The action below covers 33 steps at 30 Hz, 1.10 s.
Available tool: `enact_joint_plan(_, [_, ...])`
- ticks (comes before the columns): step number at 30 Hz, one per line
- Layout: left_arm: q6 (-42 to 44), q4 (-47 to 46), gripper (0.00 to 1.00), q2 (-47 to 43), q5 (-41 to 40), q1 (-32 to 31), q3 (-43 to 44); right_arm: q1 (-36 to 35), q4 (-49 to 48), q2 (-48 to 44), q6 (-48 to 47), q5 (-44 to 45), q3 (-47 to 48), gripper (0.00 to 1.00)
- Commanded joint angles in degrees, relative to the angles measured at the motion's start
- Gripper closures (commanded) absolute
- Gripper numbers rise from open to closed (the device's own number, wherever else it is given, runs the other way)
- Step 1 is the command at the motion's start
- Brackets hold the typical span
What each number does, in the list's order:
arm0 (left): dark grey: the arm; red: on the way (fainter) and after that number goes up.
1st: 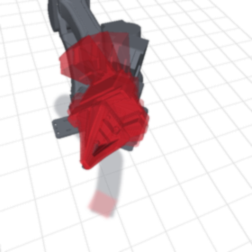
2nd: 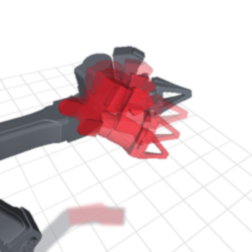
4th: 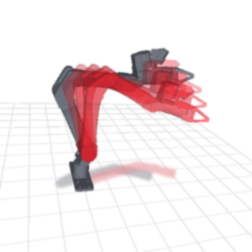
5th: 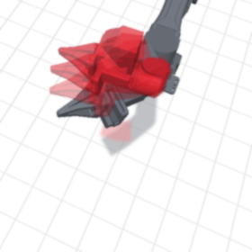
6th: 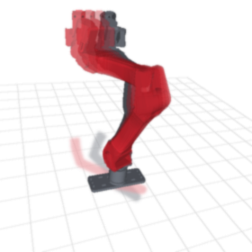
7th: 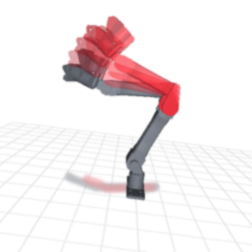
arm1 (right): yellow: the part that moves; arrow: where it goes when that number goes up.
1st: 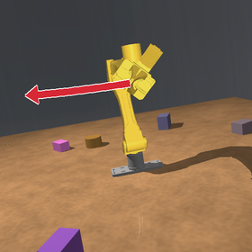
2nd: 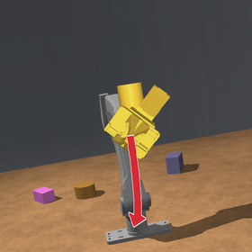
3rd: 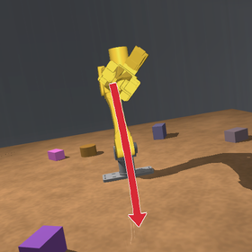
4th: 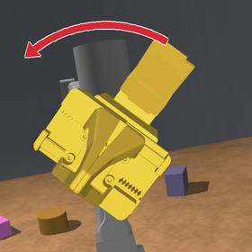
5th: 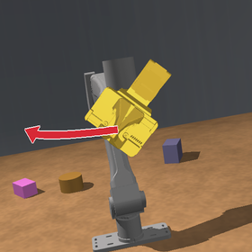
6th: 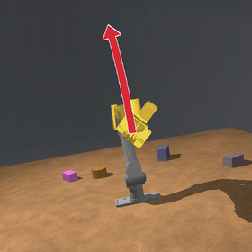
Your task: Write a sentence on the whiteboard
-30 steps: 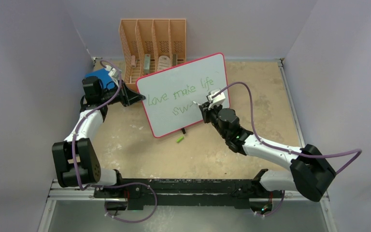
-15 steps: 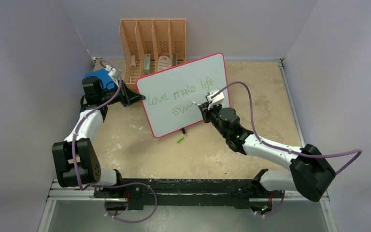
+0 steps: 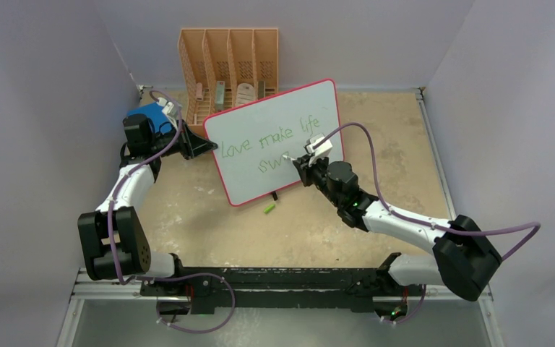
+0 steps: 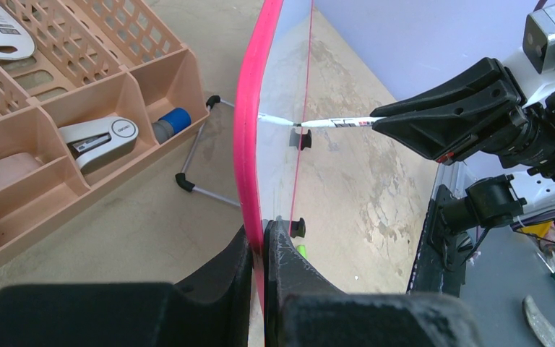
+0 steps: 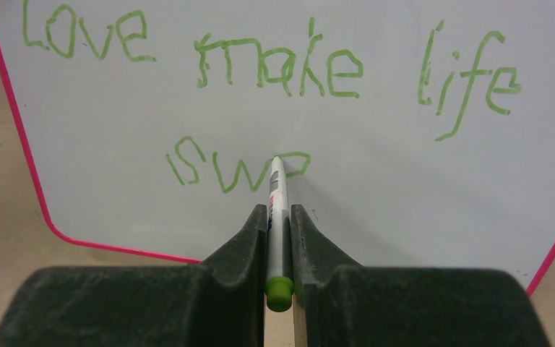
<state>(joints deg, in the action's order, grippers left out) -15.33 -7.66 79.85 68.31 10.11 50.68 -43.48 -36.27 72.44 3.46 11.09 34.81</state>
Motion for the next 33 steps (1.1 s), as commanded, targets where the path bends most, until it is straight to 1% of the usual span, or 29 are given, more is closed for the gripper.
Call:
enact_joint_plan(1, [2.6,-2.7,1.0,-2.1,-0.5,0.3,0.9,0.0,-0.5,0.3,-0.6,-0.3,1.4,1.0])
enact_joint_plan(22, [2.8,-2.4,1.0,-2.3,-0.7,0.3,1.0,-0.1,2.6,-1.2,0.8,2.6,-1.2,1.0])
enact_joint_plan(33, [2.8,-2.4,1.0,-2.2,-0.8,0.3,0.9,-0.1,4.1,-1.7,1.9,2.7,-1.9,1.0])
